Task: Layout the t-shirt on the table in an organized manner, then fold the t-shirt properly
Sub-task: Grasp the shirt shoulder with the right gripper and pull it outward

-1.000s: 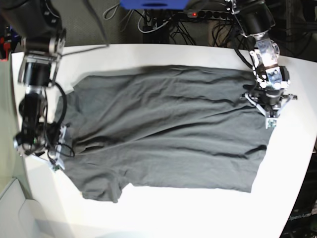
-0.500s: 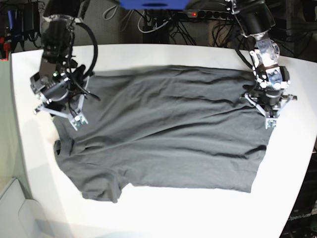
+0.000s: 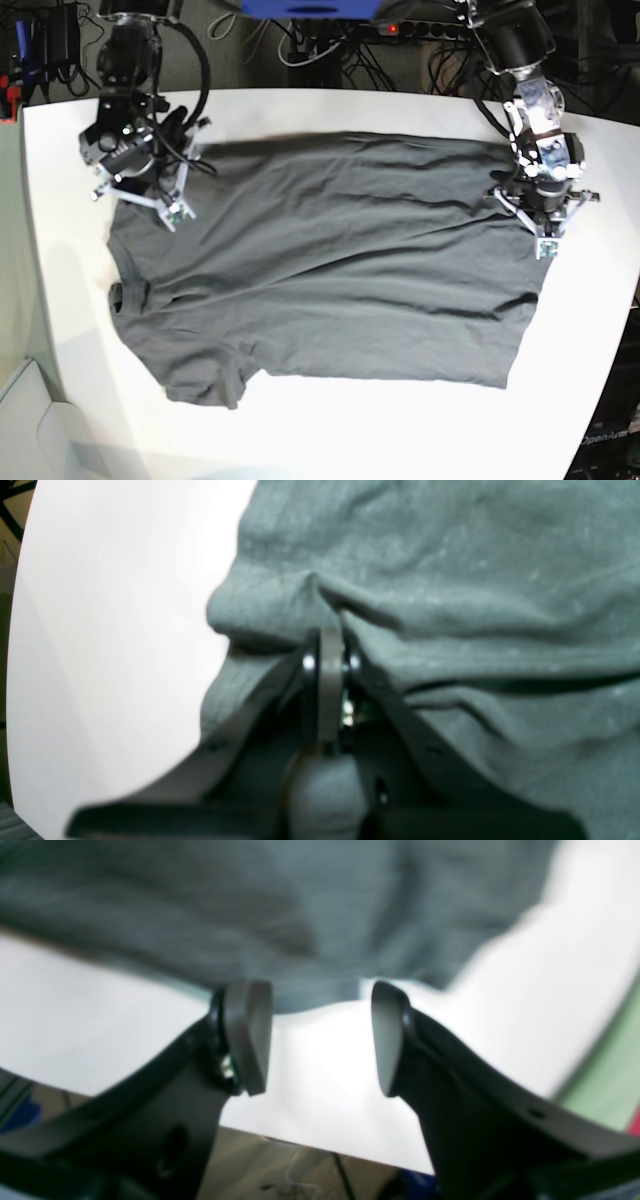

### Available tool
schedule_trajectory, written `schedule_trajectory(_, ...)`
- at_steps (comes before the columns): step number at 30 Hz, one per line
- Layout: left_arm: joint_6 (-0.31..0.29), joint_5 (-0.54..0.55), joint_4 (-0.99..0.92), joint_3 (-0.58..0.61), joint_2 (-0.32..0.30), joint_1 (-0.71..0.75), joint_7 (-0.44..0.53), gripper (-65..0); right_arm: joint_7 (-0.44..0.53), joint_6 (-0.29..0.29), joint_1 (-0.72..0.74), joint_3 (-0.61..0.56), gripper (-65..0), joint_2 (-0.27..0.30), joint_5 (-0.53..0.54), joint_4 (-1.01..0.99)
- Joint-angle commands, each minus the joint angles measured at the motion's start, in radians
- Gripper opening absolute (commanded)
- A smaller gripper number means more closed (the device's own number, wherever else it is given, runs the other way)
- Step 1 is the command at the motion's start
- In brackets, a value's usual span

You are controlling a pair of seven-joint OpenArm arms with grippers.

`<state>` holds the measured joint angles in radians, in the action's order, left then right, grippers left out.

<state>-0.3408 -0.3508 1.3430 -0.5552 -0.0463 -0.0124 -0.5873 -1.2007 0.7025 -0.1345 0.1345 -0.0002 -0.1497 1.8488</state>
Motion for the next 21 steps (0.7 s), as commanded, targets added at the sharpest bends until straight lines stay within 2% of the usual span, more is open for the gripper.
schedule_trajectory(1, -0.019, -0.004, -0.006, 0.001, 0.006, 0.010, -0.064, -64.9, 0.025, -0.004, 0.008, 0.001, -32.6, 0.002, 0.000, 0.005)
schedule_trajectory(14, -0.019, -0.004, -0.004, 0.001, 0.006, 0.010, -0.064, -64.9, 0.075, -0.004, 0.008, 0.003, -33.1, 0.006, 0.000, -0.059)
schedule_trajectory(17, -0.019, -0.004, -0.004, 0.001, 0.006, 0.010, -0.064, -64.9, 0.075, -0.004, 0.006, -0.005, -40.2, 0.006, 0.000, -0.061)
schedule_trajectory(21, -0.019, -0.004, -0.004, 0.001, 0.006, 0.009, -0.064, -64.9, 0.075, -0.004, 0.017, 0.000, -58.8, 0.002, 0.000, -0.154)
